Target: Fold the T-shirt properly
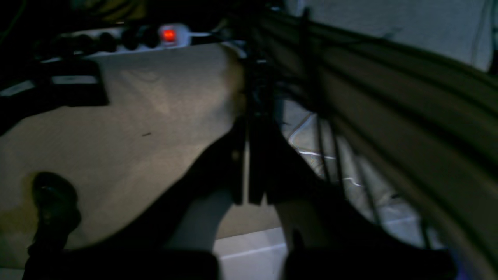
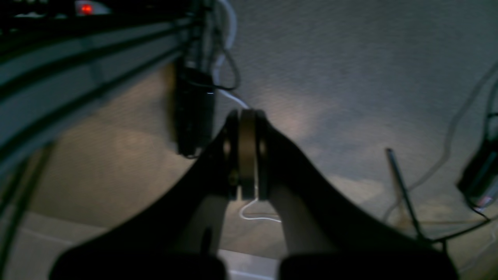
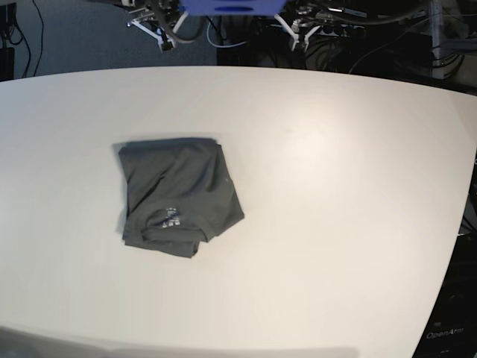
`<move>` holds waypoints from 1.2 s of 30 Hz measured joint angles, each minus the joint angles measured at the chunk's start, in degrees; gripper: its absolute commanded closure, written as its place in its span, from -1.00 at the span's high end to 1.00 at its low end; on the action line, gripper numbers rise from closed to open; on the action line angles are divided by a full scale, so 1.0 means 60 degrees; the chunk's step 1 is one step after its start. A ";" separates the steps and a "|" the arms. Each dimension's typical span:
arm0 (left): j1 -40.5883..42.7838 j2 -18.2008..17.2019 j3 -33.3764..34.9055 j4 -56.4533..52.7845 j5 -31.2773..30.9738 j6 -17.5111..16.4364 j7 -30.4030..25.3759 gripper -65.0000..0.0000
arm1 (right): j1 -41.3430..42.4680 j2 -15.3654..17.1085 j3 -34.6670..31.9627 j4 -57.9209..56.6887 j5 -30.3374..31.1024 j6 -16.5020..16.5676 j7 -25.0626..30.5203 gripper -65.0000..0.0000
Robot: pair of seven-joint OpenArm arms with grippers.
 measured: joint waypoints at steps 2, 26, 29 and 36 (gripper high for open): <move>-0.0011 0.0164 0.0000 0.0007 0.0000 0.0091 0.0000 -0.94 | 0.0000 -0.0160 0.0000 0.0000 0.0004 0.0022 0.0000 -0.98; -0.0033 0.0029 -0.0015 0.0007 0.0000 -0.0036 -0.0004 -0.94 | 0.0000 -0.0302 -0.0007 0.0000 0.0000 0.0022 0.0000 -0.98; -0.0029 0.0007 -0.0015 0.0007 0.0000 -0.0040 -0.0004 -0.94 | 0.0000 -0.0302 -0.0007 0.0000 0.0000 0.0022 0.0000 -0.98; -0.0029 0.0007 -0.0015 0.0007 0.0004 -0.0040 -0.0004 -0.94 | 0.0000 -0.0299 -0.0007 0.0000 0.0000 0.0022 0.0000 -0.98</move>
